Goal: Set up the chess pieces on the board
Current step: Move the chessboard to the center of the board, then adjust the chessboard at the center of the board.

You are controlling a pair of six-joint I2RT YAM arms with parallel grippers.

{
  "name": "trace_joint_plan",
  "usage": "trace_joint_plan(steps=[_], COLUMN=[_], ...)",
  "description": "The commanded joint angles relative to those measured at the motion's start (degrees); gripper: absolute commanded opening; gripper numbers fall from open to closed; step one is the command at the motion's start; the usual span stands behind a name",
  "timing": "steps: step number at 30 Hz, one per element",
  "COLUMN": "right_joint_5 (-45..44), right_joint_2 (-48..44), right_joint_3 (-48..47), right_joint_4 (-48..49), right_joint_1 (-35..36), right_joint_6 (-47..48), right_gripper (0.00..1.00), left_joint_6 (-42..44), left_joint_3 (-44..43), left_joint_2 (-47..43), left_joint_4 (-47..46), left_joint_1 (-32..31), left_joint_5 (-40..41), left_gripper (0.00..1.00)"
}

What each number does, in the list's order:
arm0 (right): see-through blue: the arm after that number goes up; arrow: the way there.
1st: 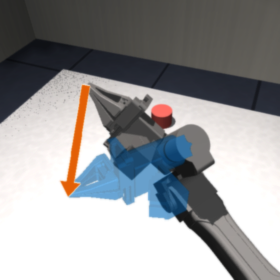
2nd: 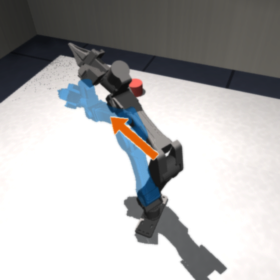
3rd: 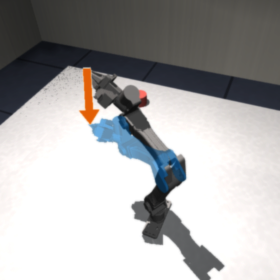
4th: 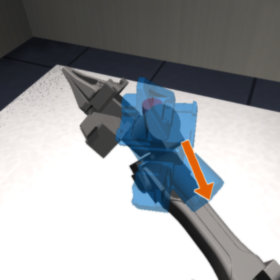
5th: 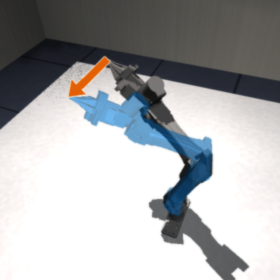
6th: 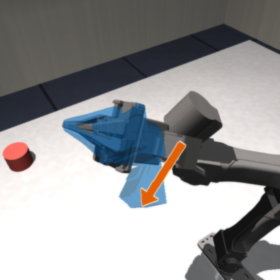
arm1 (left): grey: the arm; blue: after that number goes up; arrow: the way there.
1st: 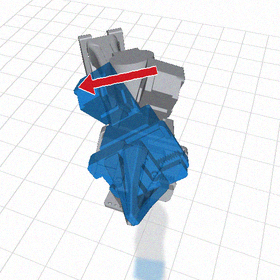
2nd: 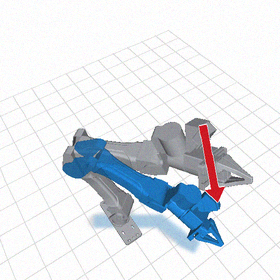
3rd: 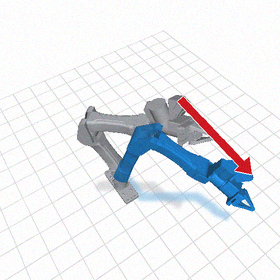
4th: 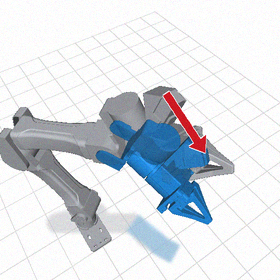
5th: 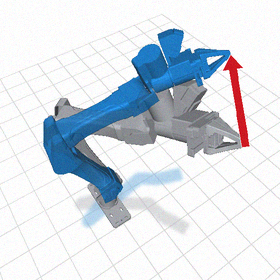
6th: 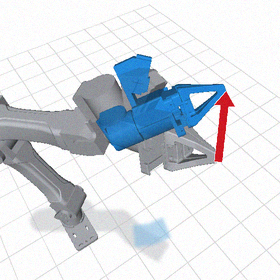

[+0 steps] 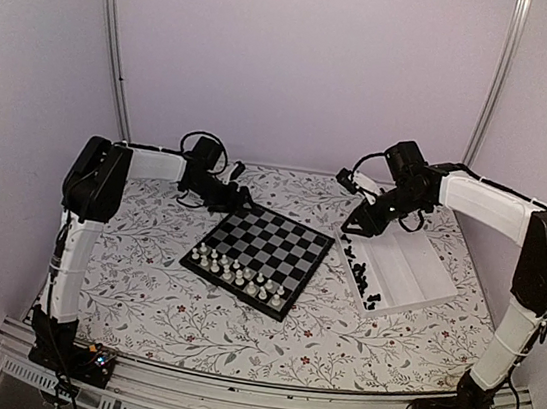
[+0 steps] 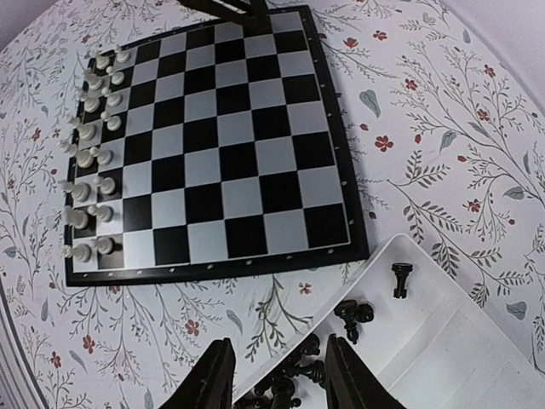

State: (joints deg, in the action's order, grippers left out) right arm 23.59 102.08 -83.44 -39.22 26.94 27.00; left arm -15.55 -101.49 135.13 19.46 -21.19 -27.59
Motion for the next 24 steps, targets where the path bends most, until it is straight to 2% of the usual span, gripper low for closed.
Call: trace_joint_plan(steps=[1,4,9,13,18,20,21,24], right_joint_5=[-5.5,-7.3,-11.2,-13.4,-15.6,-17.2,-18.2,-20.5], right_joint_2=[4.6,9.1,17.6,24.5,28.9,29.9,30.2,31.2], right_joint_3=[-4.7,-9.2,-17.2,-21.5,-22.5,-22.4,-22.2,-21.9], right_joint_4=[3.2,3.9,4.6,5.0,6.6,6.8,7.0,7.6], right_joint_1=[-0.2,-0.2,-0.2,-0.2,0.3,0.9,1.4,2.6], right_joint_6=[1.2,1.3,1.0,0.9,1.7,2.6,3.1,5.4], right_gripper=[0.37,0.35,0.31,0.29,0.28,0.28,0.28,0.27], left_joint_6=[1.6,2.0,2.8,0.1,-5.4,-8.4,-9.6,-11.9], left_joint_3=[1.6,1.9,3.8,10.8,26.3,32.9,36.2,44.0], left_joint_2=[-2.5,-3.2,-10.6,-23.5,-41.8,-48.2,-51.0,-57.4], left_joint_4=[1.6,1.8,2.4,2.7,1.8,1.5,1.5,1.9], left_joint_1=[-3.7,-5.4,-6.0,-6.3,-7.3,-7.7,-8.1,-8.9], left_joint_5=[-5.6,-5.8,4.6,15.5,20.2,20.7,20.4,19.3], left_gripper=[0.85,0.84,0.86,0.87,0.84,0.77,0.71,0.39])
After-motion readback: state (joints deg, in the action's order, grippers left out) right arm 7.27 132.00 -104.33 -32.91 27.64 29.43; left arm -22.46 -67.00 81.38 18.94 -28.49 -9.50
